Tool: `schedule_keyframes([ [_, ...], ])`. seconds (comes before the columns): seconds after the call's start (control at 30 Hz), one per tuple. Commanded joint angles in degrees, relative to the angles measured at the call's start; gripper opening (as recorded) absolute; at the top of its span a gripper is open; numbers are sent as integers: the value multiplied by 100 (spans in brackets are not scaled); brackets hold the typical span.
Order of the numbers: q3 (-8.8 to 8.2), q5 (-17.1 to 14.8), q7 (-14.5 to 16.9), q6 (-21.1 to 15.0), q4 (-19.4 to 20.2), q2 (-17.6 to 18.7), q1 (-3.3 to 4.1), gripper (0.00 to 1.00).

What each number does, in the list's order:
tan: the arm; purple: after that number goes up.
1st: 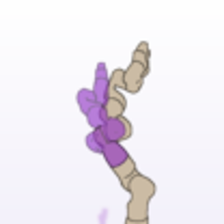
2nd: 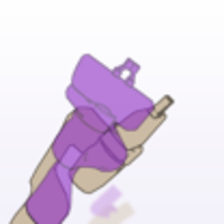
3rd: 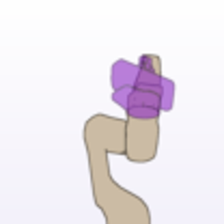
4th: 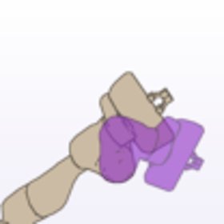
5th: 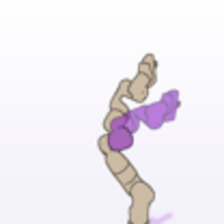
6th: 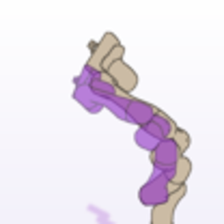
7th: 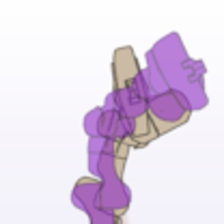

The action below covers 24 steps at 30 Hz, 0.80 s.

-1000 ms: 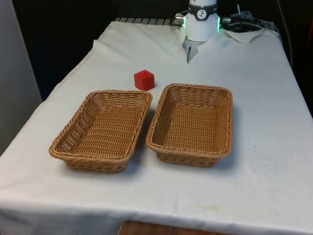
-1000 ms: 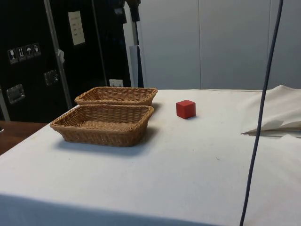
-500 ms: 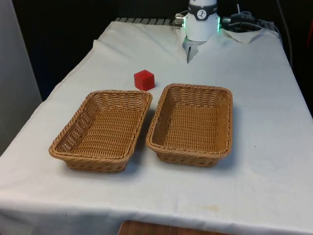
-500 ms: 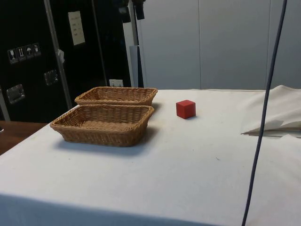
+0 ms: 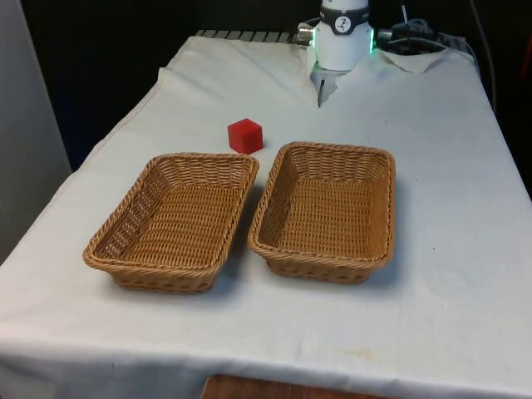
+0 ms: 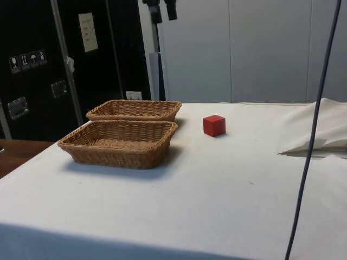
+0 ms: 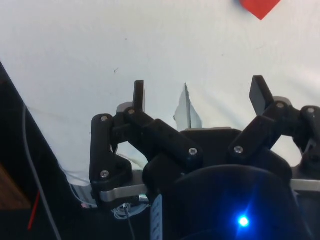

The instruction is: Pick up the red cube and place it into the right basket.

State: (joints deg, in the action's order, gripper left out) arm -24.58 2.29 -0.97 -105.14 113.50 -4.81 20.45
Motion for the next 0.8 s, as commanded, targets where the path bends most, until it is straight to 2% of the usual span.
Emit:
schedule_keyframes([
  [0.0, -6, 46, 6, -115, 120, -120, -11, 100],
  [0.03, -11, 46, 29, -155, 212, -206, -29, 100],
  [0.07, -11, 11, 29, -69, 149, -143, -23, 100],
  [0.23, -40, 97, 86, -275, 521, -470, -92, 100],
  [0.37, -74, 149, 109, -355, 728, -630, -115, 100],
  [0.4, -80, 109, 120, -275, 682, -584, -97, 100],
  [0.57, -120, 235, 109, -481, 1043, -859, -143, 100],
  [0.67, -132, 292, 69, -561, 1197, -940, -149, 100],
  [0.7, -149, 229, 115, -464, 1123, -894, -132, 100],
  [0.77, -149, 355, 29, -665, 1358, -1008, -172, 100],
])
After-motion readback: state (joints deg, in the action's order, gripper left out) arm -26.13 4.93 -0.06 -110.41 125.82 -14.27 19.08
